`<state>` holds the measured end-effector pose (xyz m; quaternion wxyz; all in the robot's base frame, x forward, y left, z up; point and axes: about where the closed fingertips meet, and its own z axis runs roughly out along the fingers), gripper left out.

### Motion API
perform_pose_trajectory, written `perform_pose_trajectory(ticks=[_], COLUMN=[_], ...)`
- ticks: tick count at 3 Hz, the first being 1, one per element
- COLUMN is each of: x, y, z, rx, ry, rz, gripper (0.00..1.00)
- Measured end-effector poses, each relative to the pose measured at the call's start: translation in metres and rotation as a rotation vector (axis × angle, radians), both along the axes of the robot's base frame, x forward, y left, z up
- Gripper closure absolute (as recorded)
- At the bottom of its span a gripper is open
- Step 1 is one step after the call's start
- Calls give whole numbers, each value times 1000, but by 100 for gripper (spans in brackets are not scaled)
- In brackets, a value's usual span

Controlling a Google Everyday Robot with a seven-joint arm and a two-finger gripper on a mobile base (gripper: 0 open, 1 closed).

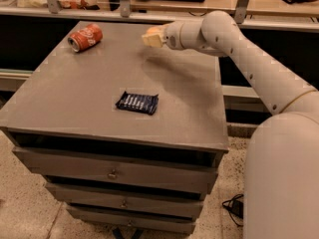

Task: Move orange near coke can

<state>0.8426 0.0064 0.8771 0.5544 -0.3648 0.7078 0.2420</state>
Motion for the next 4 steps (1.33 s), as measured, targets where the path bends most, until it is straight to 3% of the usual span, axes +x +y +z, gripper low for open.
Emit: perform_pose_trajectory(ticks=[2,3,4], x=[-11,-2,6], y=[87,124,145], z=[21,19,5], rx=[84,61,9], ry=[-34,-61,-72], rz=[67,99,120], gripper=[100,100,100])
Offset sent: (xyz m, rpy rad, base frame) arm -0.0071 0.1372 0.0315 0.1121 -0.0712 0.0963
